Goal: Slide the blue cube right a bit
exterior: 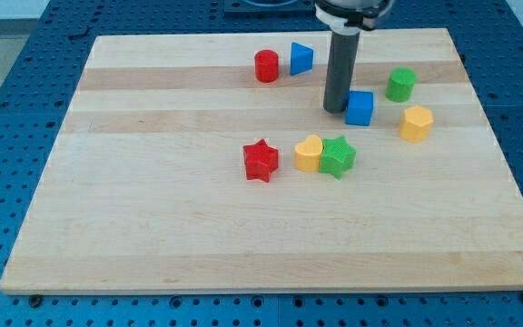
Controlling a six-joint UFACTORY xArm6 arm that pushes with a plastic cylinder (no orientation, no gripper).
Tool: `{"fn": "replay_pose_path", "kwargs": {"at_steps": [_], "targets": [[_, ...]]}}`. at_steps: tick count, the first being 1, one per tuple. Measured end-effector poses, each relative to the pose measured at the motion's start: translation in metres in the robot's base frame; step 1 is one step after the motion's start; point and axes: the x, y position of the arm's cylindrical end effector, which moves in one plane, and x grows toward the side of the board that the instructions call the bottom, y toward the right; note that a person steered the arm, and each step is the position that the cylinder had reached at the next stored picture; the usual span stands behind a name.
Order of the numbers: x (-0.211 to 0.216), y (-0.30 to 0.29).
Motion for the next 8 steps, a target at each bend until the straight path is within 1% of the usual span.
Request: {"fn": "replay_pose_path", "kwargs": {"at_steps": [1, 2, 3, 4, 6, 8], "targets": [[-0.002, -0.003], [-0.004, -0.024], [0.004, -0.042], [0.019, -0.046], [0.023, -0.039], [0.023, -0.01]]}}
